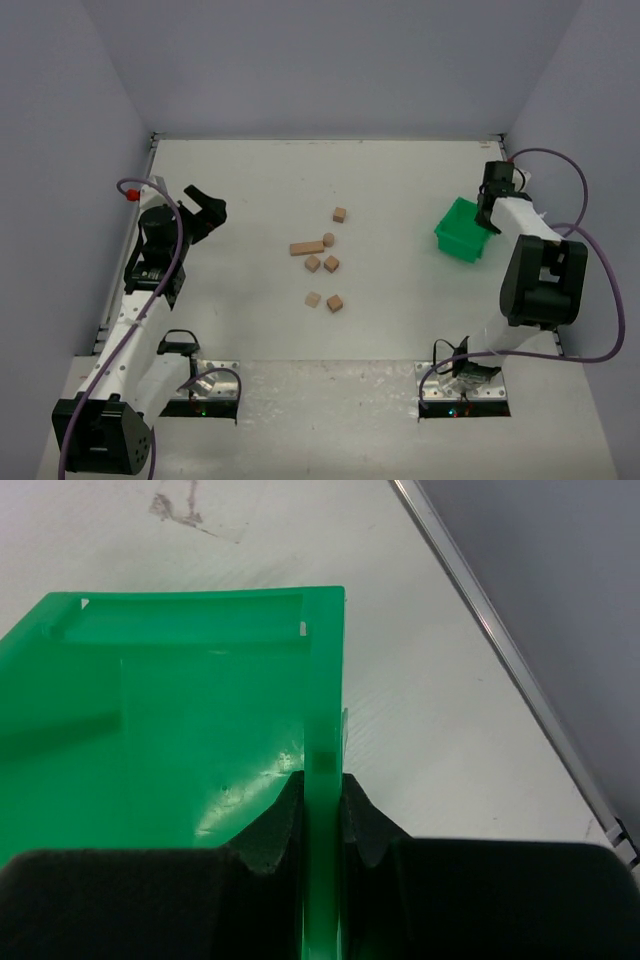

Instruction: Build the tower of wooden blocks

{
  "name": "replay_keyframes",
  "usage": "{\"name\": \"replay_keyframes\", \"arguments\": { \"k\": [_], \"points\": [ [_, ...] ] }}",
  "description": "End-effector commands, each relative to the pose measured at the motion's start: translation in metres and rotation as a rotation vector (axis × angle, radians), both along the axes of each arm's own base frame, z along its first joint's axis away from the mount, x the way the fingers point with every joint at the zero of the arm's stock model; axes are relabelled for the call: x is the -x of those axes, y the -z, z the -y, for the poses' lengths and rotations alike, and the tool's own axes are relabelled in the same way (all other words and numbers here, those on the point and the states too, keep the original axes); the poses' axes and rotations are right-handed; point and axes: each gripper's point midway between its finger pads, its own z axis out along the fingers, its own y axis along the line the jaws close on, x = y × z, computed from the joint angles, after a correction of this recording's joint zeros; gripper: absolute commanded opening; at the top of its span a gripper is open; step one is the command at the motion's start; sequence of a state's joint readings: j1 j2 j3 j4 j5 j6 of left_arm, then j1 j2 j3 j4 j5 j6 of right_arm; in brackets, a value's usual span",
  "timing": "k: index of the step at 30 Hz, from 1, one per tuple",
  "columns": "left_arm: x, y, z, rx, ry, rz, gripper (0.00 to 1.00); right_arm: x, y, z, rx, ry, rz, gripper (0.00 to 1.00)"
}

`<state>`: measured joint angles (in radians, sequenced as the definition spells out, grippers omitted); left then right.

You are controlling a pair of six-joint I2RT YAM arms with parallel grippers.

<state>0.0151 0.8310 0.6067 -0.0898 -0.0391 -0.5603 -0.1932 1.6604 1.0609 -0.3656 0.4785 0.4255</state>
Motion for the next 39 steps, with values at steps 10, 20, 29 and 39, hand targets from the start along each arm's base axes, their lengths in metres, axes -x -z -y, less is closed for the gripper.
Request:
{"name": "replay_keyframes", "arguments": {
  "k": [10,20,29,39],
  "points": [
    [-0.003,-0.011,0.002,0.030,0.002,0.029,1.00,0.002,-0.044,-0.003,0.007,0.007,0.143,0.74],
    [-0.012,0.004,0.052,0.077,0.224,-0.037,1.00,0.001,-0.097,-0.129,-0.171,-0.585,0.406,0.99],
    [-0.018,0.052,0.169,-0.246,0.727,-0.251,1.00,0.049,-0.058,-0.204,-0.294,-0.784,0.447,0.99],
    [-0.095,0.074,0.224,-0.717,1.372,-0.174,1.00,0.075,-0.060,-0.214,-0.357,-0.821,0.512,0.99]
  ]
}}
